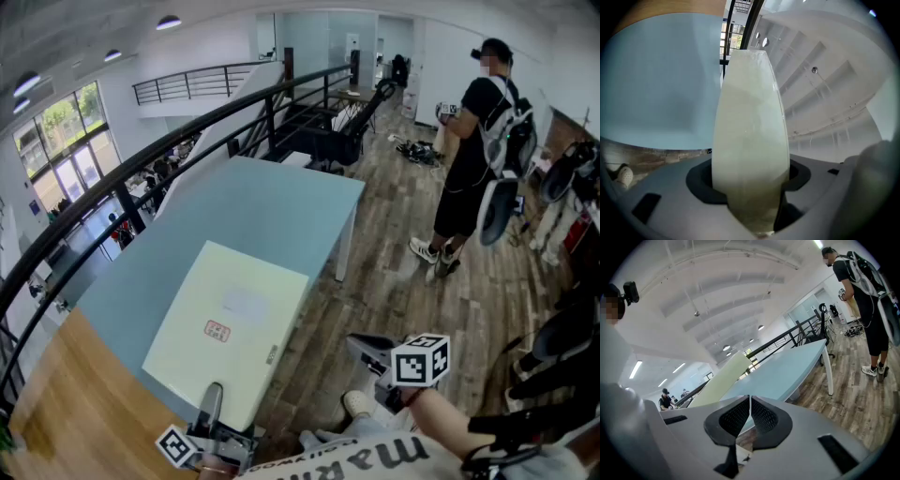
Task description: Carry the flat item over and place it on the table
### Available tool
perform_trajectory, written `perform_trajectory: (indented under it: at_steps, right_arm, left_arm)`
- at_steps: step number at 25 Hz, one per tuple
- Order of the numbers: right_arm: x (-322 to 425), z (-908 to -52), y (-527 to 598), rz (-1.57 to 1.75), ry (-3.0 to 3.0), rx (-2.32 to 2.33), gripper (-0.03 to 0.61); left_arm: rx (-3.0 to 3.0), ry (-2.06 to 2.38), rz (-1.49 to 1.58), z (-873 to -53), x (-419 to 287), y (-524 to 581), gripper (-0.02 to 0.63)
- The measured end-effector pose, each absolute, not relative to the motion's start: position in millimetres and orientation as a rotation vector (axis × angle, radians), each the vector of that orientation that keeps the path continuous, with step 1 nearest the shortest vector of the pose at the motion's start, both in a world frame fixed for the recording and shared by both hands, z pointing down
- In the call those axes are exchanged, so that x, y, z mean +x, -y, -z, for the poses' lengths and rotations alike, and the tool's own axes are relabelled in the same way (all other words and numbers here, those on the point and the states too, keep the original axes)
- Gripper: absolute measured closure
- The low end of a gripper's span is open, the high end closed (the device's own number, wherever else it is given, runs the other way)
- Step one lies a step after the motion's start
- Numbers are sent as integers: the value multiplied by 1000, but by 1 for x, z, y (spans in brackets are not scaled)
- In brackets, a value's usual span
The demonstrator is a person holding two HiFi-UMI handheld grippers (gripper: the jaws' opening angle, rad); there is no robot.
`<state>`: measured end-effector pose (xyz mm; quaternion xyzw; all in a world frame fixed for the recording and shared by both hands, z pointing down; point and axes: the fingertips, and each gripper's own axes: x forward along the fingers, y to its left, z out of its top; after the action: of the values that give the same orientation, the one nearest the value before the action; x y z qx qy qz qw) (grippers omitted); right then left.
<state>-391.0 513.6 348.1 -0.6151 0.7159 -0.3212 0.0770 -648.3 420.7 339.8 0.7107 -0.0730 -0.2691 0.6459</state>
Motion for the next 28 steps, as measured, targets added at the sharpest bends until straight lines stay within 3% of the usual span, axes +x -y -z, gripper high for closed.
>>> perform_trajectory:
  at_steps: [14,28]
  right_arm:
    - [-319,-354,-466,985,-2192,-1834,537]
    - [-197,-354,-374,992,-2396,-1759,537]
  left_arm:
    - [1645,243,600,-341,-580,-385,333]
    - [1693,355,616,-345,-423,-306,333]
